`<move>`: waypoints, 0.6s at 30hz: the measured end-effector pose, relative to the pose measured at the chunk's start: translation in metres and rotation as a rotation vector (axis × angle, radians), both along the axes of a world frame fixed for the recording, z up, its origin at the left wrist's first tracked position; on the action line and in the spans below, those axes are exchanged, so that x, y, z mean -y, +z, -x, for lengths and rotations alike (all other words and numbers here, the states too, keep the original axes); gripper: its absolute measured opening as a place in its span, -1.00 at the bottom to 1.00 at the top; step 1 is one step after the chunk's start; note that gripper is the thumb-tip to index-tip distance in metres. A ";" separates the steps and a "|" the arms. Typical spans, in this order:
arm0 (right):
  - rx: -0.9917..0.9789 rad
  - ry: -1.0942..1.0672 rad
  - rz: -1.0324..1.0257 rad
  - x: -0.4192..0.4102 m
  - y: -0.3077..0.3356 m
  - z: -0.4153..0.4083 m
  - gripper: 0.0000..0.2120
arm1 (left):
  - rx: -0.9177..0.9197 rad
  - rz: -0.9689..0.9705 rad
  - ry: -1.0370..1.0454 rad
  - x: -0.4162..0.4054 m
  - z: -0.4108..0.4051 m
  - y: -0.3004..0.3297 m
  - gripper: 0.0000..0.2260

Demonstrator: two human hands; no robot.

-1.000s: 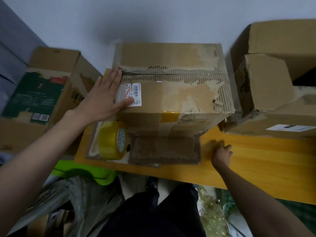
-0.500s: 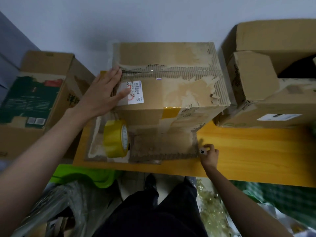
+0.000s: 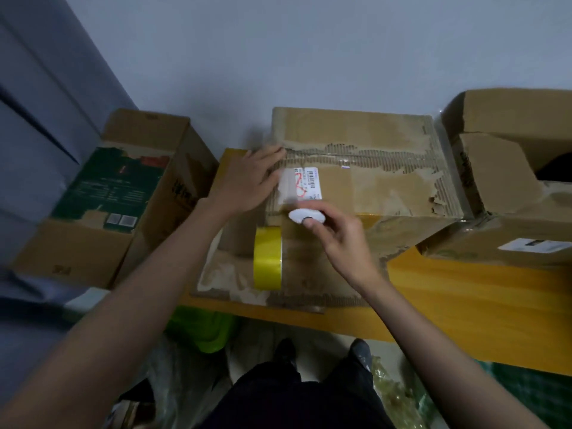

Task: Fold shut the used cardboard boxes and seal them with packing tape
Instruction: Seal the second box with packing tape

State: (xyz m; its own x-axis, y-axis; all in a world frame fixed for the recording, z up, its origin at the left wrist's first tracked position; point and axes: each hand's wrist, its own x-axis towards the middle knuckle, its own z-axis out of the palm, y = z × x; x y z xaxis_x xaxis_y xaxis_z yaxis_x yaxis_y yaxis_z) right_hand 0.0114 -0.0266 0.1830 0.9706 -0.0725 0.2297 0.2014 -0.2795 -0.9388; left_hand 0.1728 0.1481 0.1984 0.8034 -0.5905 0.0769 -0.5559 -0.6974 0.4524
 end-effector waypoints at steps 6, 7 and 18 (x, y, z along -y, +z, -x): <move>0.018 0.058 0.158 -0.019 -0.014 -0.030 -0.81 | -0.079 0.492 0.541 -0.021 0.075 -0.008 -0.78; 0.032 0.064 0.182 -0.020 -0.015 -0.029 -0.82 | -0.132 0.530 0.649 -0.024 0.095 -0.014 -0.77; 0.186 0.089 0.365 -0.031 -0.016 -0.033 -0.96 | -0.821 0.888 0.700 -0.017 0.170 -0.042 -0.80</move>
